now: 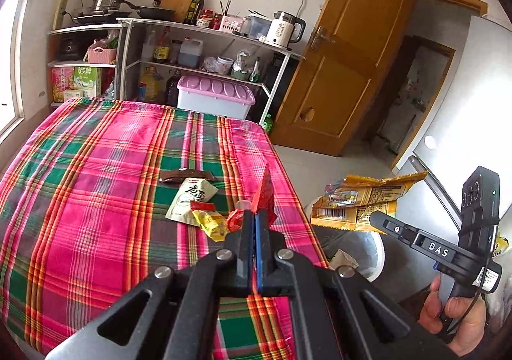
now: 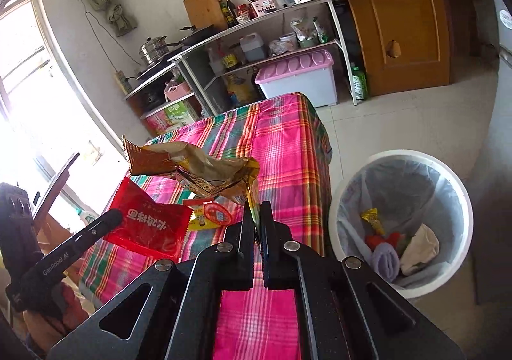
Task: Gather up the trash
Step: 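Carry chip bag and red packet over the bin and open both tools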
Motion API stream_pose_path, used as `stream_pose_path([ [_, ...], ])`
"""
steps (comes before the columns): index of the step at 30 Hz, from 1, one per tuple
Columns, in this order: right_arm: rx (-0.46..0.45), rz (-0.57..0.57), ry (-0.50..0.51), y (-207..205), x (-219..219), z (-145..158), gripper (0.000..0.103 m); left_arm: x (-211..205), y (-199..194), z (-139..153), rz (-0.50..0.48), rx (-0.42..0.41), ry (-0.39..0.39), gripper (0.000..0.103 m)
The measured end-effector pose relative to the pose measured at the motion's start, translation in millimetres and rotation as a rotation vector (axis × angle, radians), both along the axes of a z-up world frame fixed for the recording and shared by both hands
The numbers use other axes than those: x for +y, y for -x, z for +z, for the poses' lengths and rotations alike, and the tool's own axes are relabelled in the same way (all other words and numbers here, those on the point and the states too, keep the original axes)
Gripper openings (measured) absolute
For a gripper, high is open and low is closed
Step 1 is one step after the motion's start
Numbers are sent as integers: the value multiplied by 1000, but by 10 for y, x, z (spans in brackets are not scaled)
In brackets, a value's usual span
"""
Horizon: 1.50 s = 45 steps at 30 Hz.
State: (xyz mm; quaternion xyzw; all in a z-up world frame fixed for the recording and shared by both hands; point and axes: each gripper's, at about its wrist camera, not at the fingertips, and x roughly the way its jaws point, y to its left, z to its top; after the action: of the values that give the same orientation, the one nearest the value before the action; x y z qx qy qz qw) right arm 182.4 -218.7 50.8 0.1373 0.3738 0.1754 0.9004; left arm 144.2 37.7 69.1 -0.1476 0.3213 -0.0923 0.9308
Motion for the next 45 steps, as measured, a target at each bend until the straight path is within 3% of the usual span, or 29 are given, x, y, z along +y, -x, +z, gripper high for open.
stream_pose_path([
  [15,44,-150,-5,1,-712,-208,3,-786,-381,22,-184,-3,25,1],
  [27,125,-275,8,-175,-1239,-590,3,-1428,-879,-351,-307,80,19,1],
  [38,238,-342,30,-341,-1494,-1004,3,-1818,-1213,-822,-347,201,-6,2],
  [40,240,-350,32,-353,-1512,-1035,5,-1818,-1233,-867,-346,207,-2,8],
  [41,239,-352,35,-364,-1507,-1037,10,-1810,-1238,-879,-349,207,6,10],
  [43,238,-352,36,-371,-1506,-1048,14,-1797,-1234,-880,-346,202,10,22],
  [45,236,-355,34,-375,-1498,-1047,15,-1763,-1251,-876,-341,196,12,22],
])
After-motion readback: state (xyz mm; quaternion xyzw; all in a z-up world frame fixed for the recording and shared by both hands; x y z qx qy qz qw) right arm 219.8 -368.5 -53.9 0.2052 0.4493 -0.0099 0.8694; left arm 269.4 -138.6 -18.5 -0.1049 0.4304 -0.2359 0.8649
